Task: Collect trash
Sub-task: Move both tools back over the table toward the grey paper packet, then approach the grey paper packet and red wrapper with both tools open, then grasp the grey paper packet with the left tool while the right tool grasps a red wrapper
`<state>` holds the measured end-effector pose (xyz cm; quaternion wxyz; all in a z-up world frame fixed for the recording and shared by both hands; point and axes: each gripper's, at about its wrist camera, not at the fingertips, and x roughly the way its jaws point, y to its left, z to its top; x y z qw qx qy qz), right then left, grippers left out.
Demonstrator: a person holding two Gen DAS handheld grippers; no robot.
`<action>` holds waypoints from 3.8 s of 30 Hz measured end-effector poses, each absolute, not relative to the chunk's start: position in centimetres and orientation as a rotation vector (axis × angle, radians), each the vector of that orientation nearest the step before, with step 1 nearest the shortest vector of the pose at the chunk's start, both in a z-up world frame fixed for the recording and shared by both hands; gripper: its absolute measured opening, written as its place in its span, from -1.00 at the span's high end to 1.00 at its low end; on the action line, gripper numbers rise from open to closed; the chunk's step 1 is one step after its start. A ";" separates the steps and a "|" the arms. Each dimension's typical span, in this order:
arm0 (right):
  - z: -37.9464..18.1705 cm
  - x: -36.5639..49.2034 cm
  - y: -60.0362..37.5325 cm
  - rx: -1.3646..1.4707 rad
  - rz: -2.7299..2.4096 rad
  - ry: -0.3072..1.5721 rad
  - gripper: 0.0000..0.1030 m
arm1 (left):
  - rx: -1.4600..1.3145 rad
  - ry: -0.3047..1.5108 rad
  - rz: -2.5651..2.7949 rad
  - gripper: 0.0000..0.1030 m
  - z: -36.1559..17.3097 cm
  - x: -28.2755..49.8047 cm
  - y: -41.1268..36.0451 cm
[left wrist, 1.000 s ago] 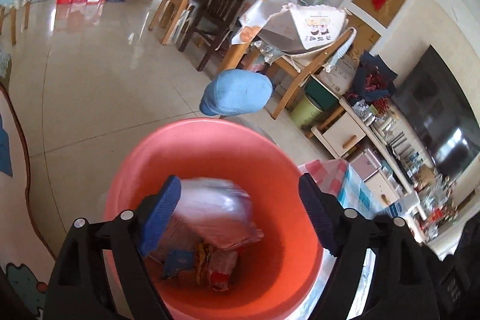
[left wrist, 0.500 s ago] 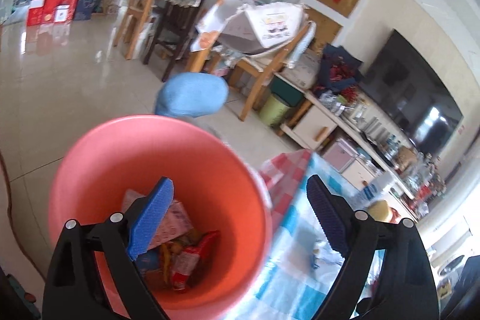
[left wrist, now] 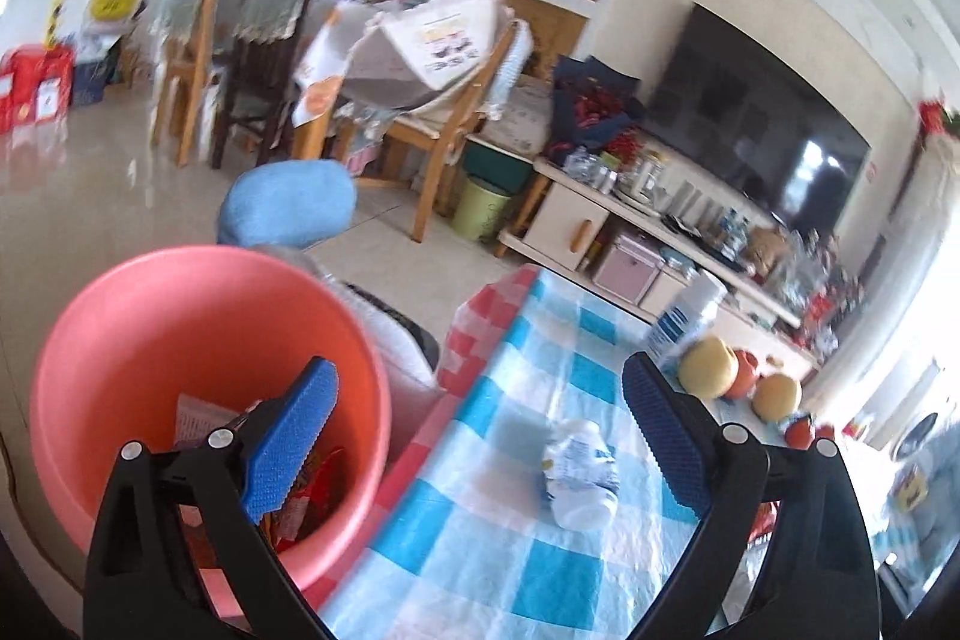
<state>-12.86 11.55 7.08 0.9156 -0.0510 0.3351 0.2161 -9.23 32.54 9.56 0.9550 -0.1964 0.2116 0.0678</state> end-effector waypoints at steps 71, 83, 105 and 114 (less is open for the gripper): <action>2.9 -7.7 -15.1 0.441 0.209 0.842 -0.82 | 0.316 0.719 -0.597 -0.84 3.0 -7.5 3.7; 1.7 -6.9 -15.6 0.470 0.221 0.874 -0.81 | 0.369 0.856 -0.754 -0.85 1.0 -4.0 2.3; 0.9 -2.2 -9.8 0.259 0.397 0.835 -0.65 | 0.251 0.918 -0.716 -0.65 0.9 -3.9 1.9; -1.2 1.4 -11.9 0.355 0.398 0.881 -0.27 | 0.159 0.941 -0.726 -0.61 1.4 -4.0 4.7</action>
